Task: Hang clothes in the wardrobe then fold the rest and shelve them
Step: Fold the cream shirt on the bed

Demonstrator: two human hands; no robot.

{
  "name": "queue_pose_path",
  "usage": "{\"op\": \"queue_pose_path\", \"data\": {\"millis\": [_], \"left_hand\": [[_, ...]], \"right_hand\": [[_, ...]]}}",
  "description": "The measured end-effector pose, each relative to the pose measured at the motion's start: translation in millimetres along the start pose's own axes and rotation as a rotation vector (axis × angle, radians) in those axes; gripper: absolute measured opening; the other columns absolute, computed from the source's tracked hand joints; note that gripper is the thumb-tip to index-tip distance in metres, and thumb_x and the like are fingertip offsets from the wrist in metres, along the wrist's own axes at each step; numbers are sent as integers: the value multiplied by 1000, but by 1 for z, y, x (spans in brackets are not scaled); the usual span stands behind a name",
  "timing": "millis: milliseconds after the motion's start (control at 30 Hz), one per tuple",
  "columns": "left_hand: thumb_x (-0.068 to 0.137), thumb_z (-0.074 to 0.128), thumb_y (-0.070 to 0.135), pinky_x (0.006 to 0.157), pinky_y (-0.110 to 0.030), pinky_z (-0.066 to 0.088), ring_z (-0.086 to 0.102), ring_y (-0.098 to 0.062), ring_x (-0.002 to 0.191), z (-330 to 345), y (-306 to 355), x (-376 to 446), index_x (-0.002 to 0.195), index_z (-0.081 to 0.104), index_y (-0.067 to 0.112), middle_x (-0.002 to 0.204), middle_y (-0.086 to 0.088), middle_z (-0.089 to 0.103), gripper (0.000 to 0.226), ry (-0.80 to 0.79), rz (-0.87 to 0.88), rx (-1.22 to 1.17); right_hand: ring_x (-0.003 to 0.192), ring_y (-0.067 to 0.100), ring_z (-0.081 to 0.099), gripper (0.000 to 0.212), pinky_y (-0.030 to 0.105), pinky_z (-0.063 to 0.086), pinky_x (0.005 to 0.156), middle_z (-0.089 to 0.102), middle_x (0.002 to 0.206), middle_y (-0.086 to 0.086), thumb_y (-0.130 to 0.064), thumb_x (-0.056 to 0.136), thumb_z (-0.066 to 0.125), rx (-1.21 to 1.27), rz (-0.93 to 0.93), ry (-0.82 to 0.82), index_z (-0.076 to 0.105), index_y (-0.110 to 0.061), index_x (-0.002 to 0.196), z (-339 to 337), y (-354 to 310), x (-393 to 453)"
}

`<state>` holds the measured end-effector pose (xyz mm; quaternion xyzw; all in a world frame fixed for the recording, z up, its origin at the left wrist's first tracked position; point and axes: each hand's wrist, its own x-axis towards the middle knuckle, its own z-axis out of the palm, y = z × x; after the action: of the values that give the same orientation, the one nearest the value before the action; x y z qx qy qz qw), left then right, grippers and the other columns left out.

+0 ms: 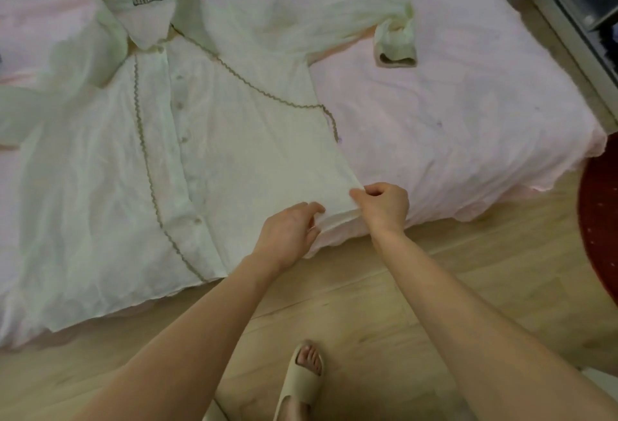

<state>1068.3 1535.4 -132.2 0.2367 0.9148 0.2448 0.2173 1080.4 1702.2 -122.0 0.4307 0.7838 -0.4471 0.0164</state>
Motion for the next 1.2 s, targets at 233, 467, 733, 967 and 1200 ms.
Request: {"op": "queue_pose_path", "data": {"millis": [233,467,733,967,1200], "left_hand": [[91,51,21,87,-32,43,49,-19,116,11,4,14,124,56,23,120,1,55,33,-142,-29,219],[75,77,39,91,-22,42,49,-6,111,-1,4,25,143,33,25,126,7,49,82,162,-152,-428],[95,50,20,51,-19,37,44,-8,57,-23,-20,33,87,57,9,64,6,49,15,522,-602,-824],[94,53,22,56,-23,37,48,-7,60,-29,-30,32,81,55,12,65,8,51,16,460,-539,-748],[95,52,20,51,-16,34,49,-15,60,-42,-18,27,78,56,4,66,-7,56,24,259,-397,-532]], "right_hand": [[90,28,62,31,41,55,81,58,93,7,-4,73,74,-62,79,-102,55,-7,97,-14,19,13],[87,9,62,22,12,50,76,67,92,0,-6,84,69,48,-201,-599,68,-9,106,1,-15,-1],[100,19,54,38,28,41,80,54,105,1,-30,88,63,-205,-41,-233,51,-8,116,19,-29,45],[99,30,60,13,31,44,73,61,104,13,-9,92,44,-422,-119,-237,55,-6,99,39,-35,53],[58,18,61,19,36,57,64,66,80,18,-1,94,48,130,-360,-257,44,-13,79,11,-144,45]]}}
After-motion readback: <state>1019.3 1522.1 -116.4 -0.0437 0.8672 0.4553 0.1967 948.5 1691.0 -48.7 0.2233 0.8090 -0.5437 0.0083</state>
